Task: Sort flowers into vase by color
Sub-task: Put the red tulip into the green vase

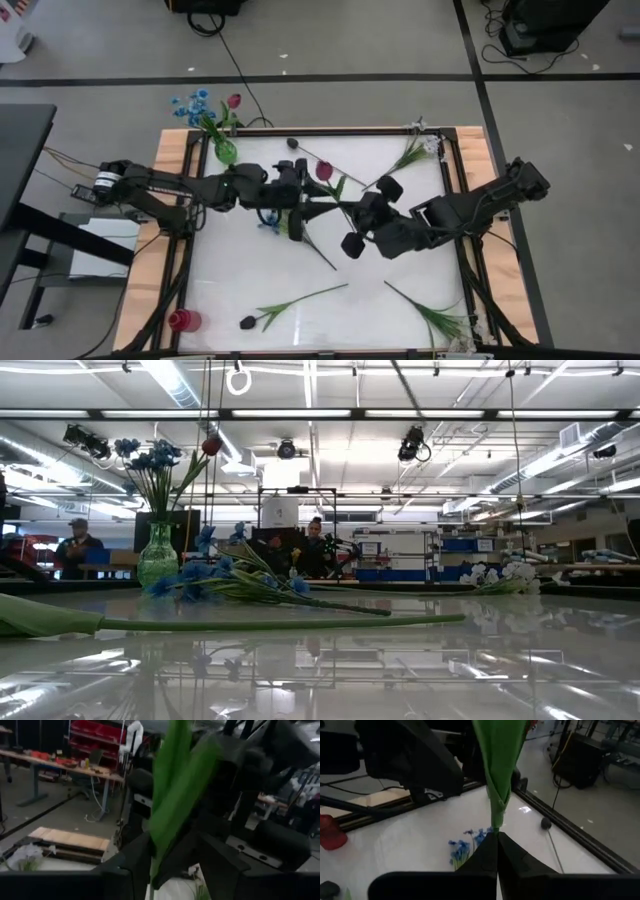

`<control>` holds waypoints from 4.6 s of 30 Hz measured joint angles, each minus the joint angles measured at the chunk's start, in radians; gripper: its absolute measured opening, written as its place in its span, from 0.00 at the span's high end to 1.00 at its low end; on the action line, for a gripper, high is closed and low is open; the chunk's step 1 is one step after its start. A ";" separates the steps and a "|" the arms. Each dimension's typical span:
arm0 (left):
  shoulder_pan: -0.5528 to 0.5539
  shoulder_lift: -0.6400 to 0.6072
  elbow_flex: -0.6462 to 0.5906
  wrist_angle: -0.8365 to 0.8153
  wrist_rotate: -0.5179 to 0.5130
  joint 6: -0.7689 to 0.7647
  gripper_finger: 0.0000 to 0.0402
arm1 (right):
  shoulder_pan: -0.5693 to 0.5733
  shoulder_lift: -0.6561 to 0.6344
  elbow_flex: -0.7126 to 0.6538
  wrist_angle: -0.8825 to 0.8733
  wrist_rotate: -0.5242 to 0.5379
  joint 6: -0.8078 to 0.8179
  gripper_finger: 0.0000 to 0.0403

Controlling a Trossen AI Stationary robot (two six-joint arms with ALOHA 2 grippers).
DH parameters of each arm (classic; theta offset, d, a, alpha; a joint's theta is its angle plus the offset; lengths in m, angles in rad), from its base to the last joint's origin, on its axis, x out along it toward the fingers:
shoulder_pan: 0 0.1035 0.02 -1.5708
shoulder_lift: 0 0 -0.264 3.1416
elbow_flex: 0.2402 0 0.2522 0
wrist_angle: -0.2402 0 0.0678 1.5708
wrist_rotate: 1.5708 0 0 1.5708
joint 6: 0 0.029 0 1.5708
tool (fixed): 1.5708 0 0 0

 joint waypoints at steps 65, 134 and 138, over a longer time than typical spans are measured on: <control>0.101 -0.001 0.000 0.006 0.102 -0.039 0.94 | -0.216 -0.067 0.003 0.101 -0.462 -0.209 0.99; 0.602 -0.581 -0.841 0.755 -0.692 0.791 0.97 | -0.732 -0.547 0.003 -0.347 -0.452 -0.669 0.76; 0.669 -0.581 -0.841 0.753 -0.676 0.763 0.97 | -0.764 -0.542 0.003 -0.346 -0.491 -0.673 0.76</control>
